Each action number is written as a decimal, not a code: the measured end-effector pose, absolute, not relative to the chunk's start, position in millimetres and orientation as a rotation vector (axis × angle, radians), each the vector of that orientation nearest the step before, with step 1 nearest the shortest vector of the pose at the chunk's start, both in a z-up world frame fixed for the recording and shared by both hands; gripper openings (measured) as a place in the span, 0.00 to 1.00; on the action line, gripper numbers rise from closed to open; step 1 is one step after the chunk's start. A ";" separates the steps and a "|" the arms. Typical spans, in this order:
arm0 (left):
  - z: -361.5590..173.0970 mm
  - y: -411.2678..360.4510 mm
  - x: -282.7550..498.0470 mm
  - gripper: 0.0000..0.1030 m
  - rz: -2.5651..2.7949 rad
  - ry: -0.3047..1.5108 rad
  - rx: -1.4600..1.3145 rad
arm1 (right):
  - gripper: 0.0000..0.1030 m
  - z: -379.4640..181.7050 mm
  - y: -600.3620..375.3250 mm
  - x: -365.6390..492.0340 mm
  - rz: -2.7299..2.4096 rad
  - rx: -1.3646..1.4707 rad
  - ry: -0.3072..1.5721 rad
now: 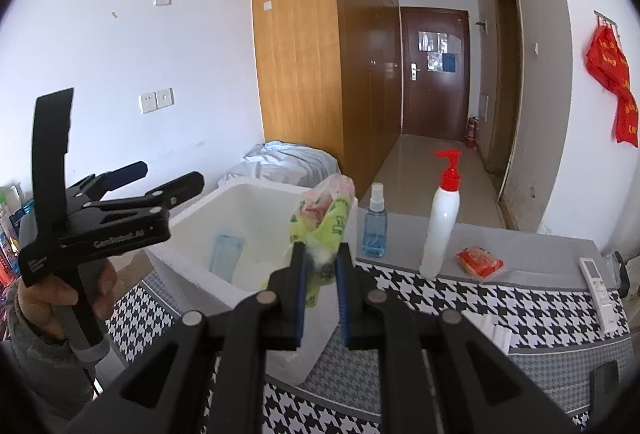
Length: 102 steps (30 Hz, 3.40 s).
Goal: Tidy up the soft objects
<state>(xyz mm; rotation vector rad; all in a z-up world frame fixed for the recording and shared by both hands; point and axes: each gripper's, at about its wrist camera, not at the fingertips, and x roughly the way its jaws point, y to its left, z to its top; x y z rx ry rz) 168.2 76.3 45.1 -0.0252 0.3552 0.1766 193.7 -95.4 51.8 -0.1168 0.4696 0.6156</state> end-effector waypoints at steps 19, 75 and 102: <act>45.5 99.0 133.7 0.99 0.219 0.318 -0.017 | 0.16 56.2 -64.1 193.9 0.659 -0.131 0.454; 11.8 120.8 94.5 0.99 0.223 0.348 -0.083 | 0.69 46.1 -24.3 199.7 0.684 -0.172 0.499; 31.1 73.3 74.9 0.99 0.150 0.304 -0.052 | 0.86 50.2 -83.6 157.6 0.679 -0.091 0.413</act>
